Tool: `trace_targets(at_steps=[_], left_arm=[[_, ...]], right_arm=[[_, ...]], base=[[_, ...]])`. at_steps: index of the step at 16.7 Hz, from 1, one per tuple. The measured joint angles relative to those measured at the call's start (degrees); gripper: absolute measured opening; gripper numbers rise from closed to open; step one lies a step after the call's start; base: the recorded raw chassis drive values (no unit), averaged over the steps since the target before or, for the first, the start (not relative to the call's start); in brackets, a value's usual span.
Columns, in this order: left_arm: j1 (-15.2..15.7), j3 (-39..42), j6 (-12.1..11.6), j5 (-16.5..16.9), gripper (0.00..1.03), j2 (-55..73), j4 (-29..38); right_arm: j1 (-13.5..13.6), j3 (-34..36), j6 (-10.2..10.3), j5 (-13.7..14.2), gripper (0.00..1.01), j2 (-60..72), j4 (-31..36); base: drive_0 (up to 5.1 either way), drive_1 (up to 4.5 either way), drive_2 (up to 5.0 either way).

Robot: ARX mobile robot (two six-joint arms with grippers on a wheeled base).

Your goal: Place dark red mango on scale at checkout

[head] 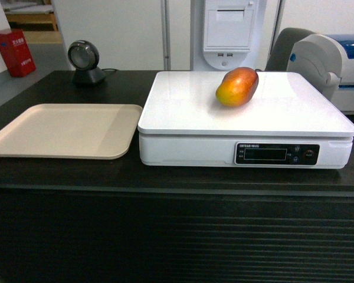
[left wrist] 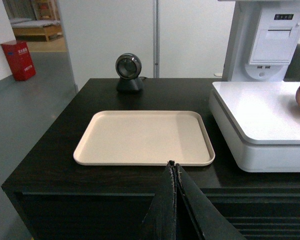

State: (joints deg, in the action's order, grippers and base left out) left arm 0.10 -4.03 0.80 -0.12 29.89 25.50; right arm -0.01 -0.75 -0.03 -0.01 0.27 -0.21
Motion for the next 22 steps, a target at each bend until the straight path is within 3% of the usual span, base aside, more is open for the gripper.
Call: trace_targets(at_steps=[6,17,18,22], left_arm=[[0.0,3.5,0.0,0.0,0.02,-7.6,-3.5],[0.0,3.5,0.0,0.1,0.02,-20.3,-15.8],[0.0,3.4,0.0,0.2,0.02,-26.5,-25.2],[0.0,3.4,0.0,0.2,0.02,-29.3,-26.0]], right_arm=[[0.0,0.0,0.0,0.0,0.98,0.0,0.0],[0.0,0.0,0.0,0.0,0.98,0.0,0.0],[0.0,0.0,0.0,0.0,0.98,0.0,0.0],[0.0,0.0,0.0,0.0,0.98,0.0,0.0]], base=[[0.0,0.0,0.0],[0.0,0.0,0.0],[0.0,0.0,0.0],[0.0,0.0,0.0]])
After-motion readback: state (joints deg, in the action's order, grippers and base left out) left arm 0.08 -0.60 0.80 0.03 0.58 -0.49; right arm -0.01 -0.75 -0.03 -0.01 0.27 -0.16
